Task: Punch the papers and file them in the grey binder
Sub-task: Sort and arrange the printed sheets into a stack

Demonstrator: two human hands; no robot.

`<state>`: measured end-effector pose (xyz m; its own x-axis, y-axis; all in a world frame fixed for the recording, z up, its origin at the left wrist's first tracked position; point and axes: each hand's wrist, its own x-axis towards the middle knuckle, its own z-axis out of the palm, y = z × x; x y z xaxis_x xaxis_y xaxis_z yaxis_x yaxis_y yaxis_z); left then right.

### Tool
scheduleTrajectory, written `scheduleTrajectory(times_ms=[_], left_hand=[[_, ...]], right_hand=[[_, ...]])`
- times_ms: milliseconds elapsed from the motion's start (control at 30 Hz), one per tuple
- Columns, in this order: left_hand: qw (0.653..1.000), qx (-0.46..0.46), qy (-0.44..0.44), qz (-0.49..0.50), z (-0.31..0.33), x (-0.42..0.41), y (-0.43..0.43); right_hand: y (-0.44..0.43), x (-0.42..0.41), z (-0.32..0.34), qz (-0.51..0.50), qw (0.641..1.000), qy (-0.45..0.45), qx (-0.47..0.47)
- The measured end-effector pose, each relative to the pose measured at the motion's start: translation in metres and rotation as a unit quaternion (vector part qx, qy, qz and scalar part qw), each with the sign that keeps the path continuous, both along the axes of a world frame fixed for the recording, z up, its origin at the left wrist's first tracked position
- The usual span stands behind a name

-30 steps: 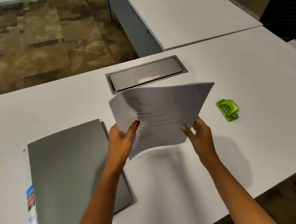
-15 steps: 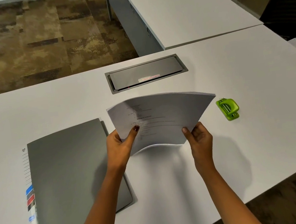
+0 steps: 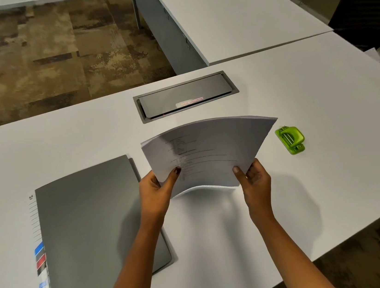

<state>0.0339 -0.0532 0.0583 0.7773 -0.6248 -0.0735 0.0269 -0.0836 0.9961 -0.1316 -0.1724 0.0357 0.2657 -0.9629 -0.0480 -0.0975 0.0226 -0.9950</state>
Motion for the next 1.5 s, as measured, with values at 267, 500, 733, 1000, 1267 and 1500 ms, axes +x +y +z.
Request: scheduleTrajectory(times_ms=[267,500,733,1000,1267,1500], left_hand=[[0.997,-0.013,0.037,0.06,-0.004,-0.001,-0.001],[0.976,-0.097,0.144,0.134,0.002,0.0,0.002],[0.94,-0.146,0.251,0.18,-0.001,-0.013,-0.003],[0.929,-0.123,0.309,0.163,0.0,-0.032,0.007],[0.931,-0.126,0.316,0.132,0.003,0.01,0.04],[0.918,0.003,0.383,-0.099,0.009,0.05,0.067]], right_hand=[[-0.003,-0.01,-0.011,0.01,0.999,0.025,0.029],[0.01,-0.024,-0.019,-0.06,0.985,-0.069,0.147],[0.054,-0.003,-0.011,0.011,0.94,-0.163,0.3],[0.044,-0.001,0.006,0.002,0.98,-0.095,0.176],[-0.005,-0.024,0.011,0.049,0.986,-0.057,0.152],[-0.039,-0.044,0.016,0.154,0.975,0.044,0.157]])
